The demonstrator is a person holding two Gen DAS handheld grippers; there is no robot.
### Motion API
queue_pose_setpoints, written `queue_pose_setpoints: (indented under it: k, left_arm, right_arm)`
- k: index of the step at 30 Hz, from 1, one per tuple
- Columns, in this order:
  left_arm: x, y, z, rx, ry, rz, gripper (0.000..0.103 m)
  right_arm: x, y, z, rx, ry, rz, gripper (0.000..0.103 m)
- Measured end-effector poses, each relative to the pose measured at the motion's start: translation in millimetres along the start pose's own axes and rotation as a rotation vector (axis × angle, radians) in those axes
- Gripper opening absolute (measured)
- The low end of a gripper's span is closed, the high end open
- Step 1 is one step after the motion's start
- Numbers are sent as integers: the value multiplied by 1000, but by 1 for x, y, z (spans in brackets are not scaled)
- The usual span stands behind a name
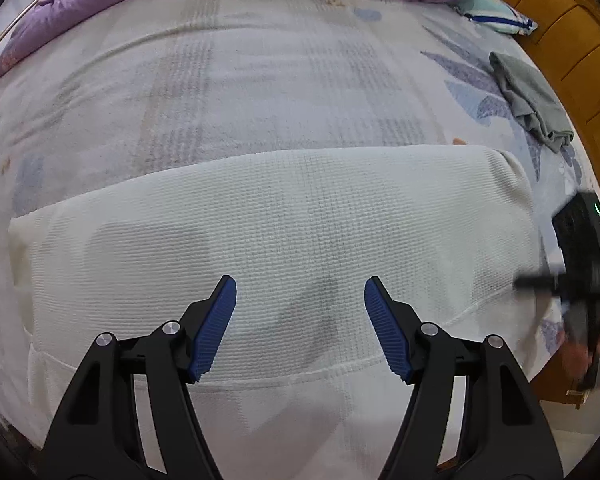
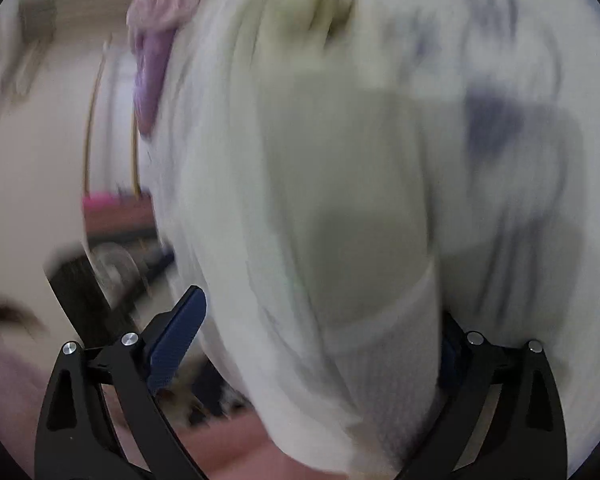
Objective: Fold large clothes
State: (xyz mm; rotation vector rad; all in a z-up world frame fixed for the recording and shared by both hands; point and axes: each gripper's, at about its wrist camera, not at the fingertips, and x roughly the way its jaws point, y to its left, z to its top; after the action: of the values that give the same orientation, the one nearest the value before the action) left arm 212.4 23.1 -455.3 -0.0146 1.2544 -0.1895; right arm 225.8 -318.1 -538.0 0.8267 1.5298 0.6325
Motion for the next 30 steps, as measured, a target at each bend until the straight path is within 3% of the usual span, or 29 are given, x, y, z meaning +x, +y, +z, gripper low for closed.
queue_pose_setpoints:
  k: [3, 5, 6, 7, 8, 9, 10, 11, 13, 16, 19, 23, 24, 28, 30]
  left_arm:
    - [0, 3, 9, -11, 14, -9, 68]
    - [-2, 6, 20, -32, 26, -25, 67]
    - [-4, 8, 27, -45, 30, -34, 67]
    - [-7, 12, 37, -68, 30, -43, 60]
    - [-9, 13, 44, -81, 30, -52, 46]
    - [-10, 15, 54, -93, 41, -67, 40]
    - [-8, 16, 64, -100, 59, -73, 27]
    - [-6, 17, 74, -107, 76, -75, 11]
    - [-1, 19, 89, -133, 122, -91, 1]
    - [2, 20, 107, -144, 166, -99, 1]
    - [21, 22, 115, -148, 234, -54, 1]
    - [104, 35, 102, -208, 472, -109, 3]
    - [112, 36, 102, -216, 477, -107, 3]
    - [95, 18, 109, -156, 617, -9, 0]
    - [90, 9, 104, -123, 634, 3, 0]
  right_arm:
    - [-1, -9, 1, 168, -70, 17, 96]
    - [-2, -5, 2, 230, -87, -49, 94]
    - [-1, 5, 2, 200, -80, -137, 83]
    - [2, 20, 1, 123, -55, -308, 59]
    - [2, 27, -1, 107, -59, -361, 54]
    - [0, 29, -3, 127, -77, -350, 43]
    - [-2, 28, -5, 166, -96, -322, 32]
    - [-3, 28, -9, 206, -120, -314, 30]
    - [-2, 32, -13, 219, -155, -360, 28]
    - [4, 38, -21, 253, -187, -427, 28]
    - [7, 38, -21, 300, -192, -472, 30]
    - [9, 39, -20, 302, -193, -498, 33]
    - [9, 39, -19, 290, -192, -504, 33]
    - [7, 38, -19, 298, -191, -475, 33]
    - [2, 35, -25, 316, -187, -471, 33]
